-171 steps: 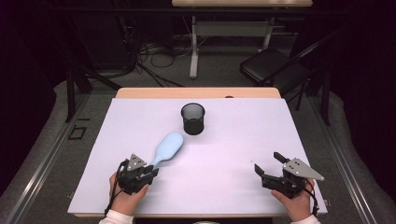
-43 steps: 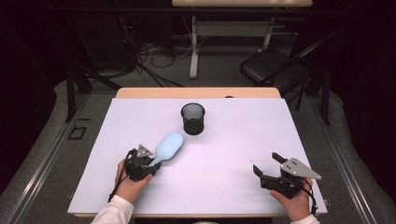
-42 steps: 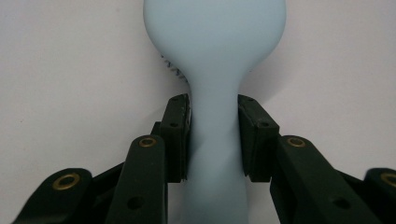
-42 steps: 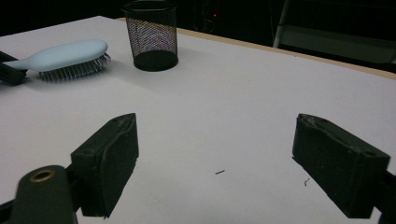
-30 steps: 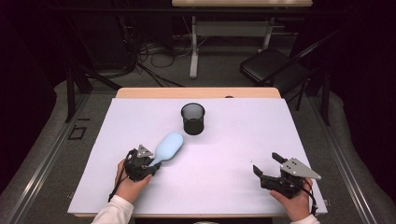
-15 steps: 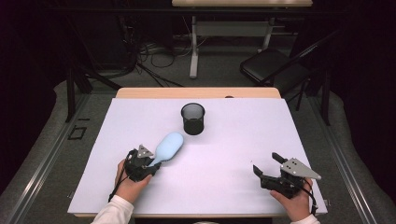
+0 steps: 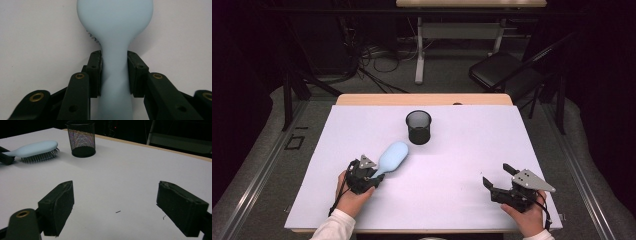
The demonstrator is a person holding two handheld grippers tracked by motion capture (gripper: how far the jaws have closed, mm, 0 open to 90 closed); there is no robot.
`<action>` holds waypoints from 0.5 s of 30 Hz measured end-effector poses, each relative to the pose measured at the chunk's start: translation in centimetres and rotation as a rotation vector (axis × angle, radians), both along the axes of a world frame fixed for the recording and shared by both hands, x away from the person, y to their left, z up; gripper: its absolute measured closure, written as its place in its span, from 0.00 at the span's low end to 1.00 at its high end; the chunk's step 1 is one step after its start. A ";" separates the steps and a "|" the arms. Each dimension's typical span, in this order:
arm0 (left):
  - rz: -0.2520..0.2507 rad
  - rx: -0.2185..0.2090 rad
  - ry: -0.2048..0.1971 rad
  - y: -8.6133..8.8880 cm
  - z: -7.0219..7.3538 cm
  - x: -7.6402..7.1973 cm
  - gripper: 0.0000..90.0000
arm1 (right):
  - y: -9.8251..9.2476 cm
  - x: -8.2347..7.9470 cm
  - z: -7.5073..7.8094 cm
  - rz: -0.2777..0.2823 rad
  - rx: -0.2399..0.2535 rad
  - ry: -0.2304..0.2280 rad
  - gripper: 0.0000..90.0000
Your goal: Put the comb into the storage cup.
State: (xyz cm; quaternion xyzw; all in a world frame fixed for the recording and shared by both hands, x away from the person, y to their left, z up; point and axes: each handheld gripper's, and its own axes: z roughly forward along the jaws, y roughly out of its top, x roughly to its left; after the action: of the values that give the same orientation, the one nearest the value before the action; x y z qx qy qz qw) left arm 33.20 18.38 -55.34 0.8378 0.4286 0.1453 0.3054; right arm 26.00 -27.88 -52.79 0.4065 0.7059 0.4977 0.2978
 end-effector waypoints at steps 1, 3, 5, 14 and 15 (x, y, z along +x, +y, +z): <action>-0.001 0.000 0.000 0.0 0.0 0.1 0.75 | 0.0 0.0 0.0 0.000 0.001 0.000 0.16; 0.000 0.002 -0.006 -0.1 0.0 0.1 0.74 | 0.0 0.0 0.0 0.000 -0.001 -0.001 0.16; 0.003 0.002 -0.006 -0.1 0.0 0.2 0.74 | 0.0 0.0 0.0 0.001 -0.002 -0.001 0.16; -0.004 -0.002 0.003 -0.3 0.0 0.4 0.74 | 0.0 0.0 0.0 0.001 0.000 0.002 0.16; -0.007 0.000 0.002 -0.3 0.0 0.5 0.74 | 0.0 0.0 0.0 0.001 0.000 0.001 0.16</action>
State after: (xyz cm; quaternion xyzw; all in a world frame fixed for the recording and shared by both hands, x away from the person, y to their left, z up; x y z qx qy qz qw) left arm 33.67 18.06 -55.34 0.8393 0.4262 0.1434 0.3056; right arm 26.03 -27.86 -52.82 0.4067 0.7062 0.4976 0.2971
